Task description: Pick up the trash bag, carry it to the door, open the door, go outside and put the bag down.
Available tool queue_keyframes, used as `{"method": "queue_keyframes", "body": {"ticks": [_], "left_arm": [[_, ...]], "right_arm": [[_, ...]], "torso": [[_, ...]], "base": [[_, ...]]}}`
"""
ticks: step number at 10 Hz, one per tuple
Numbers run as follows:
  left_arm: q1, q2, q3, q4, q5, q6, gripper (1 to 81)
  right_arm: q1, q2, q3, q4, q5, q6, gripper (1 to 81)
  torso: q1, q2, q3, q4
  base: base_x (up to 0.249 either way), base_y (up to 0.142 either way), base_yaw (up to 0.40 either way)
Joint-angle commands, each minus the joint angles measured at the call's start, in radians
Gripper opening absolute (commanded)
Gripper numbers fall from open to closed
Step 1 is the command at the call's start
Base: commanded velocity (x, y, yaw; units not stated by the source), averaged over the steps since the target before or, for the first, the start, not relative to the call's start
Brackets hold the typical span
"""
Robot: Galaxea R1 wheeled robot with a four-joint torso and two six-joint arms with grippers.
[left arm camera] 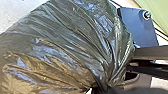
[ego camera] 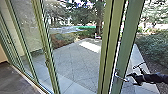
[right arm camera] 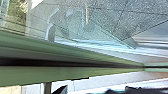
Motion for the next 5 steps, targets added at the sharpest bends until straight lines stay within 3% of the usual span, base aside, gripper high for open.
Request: {"method": "queue_keyframes", "body": {"ticks": [1, 2, 3, 5], "left_arm": [[-0.034, -0.001, 0.003, -0.003, 0.065, 0.003, 1.0], [-0.034, 0.001, 0.003, -0.003, 0.065, 0.003, 1.0], [-0.034, 0.001, 0.003, -0.003, 0.065, 0.003, 1.0], [-0.034, 0.001, 0.003, -0.003, 0.065, 0.003, 1.0]], "right_arm": [[0.227, -0.078, -0.006, -0.077, -0.059, 0.008, 81.1], [0.245, -0.079, 0.005, -0.102, -0.079, 0.008, 81.1], [0.265, -0.083, 0.022, -0.134, -0.113, 0.008, 81.1], [0.287, -0.086, 0.048, -0.198, -0.154, -0.001, 81.1]], "torso": [[0.0, 0.0, 0.0, -0.03], [0.0, 0.0, 0.0, -0.037], [0.0, 0.0, 0.0, -0.028], [0.001, 0.0, 0.0, -0.035]], "base": [[0.0, 0.0, 0.0], [0.0, 0.0, 0.0], [0.0, 0.0, 0.0], [0.0, 0.0, 0.0]]}}
